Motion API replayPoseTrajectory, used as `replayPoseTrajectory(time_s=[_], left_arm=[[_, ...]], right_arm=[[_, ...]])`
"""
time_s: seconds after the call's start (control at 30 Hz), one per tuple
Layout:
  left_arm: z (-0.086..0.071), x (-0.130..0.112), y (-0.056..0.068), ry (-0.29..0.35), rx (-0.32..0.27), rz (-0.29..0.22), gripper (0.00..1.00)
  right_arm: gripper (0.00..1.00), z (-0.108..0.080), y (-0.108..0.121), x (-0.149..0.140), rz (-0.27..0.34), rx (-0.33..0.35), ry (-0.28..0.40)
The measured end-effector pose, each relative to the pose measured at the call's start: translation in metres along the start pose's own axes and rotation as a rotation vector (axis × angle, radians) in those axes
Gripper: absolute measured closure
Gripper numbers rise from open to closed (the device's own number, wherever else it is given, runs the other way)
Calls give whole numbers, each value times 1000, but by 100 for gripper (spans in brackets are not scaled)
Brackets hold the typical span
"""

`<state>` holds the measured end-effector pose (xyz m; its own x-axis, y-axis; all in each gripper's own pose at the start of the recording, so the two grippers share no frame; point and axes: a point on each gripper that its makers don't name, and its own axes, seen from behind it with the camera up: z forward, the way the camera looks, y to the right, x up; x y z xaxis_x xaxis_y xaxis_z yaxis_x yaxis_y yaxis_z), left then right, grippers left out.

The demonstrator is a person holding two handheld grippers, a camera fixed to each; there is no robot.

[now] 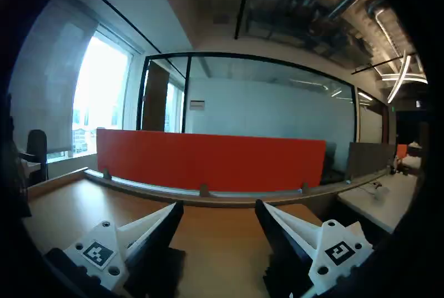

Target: Fold towel

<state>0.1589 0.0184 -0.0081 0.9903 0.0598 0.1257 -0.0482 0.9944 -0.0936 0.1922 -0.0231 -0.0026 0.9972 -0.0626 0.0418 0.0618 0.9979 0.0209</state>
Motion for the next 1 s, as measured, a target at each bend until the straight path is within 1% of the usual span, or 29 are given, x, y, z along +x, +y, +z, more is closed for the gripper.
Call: replayPoseTrajectory(time_s=[0.1,0.3,0.5,0.77,1.0], left_arm=[[0,1,5,-17,-38,20,6],[-1,1,15,-53,-116,64,6],[-2,-12,28,-97,-187,82,6],[-7,-28,54,-151,-298,113,6],[-12,-49,72,-207,-375,122,6]], right_arm=[[0,0,-8,-2,-22,37,-23],[0,0,-30,-13,-74,142,-85],[0,-6,-52,-24,-107,258,-150],[0,-21,-74,-52,-191,414,-258],[0,-28,-87,-70,-232,498,-318]])
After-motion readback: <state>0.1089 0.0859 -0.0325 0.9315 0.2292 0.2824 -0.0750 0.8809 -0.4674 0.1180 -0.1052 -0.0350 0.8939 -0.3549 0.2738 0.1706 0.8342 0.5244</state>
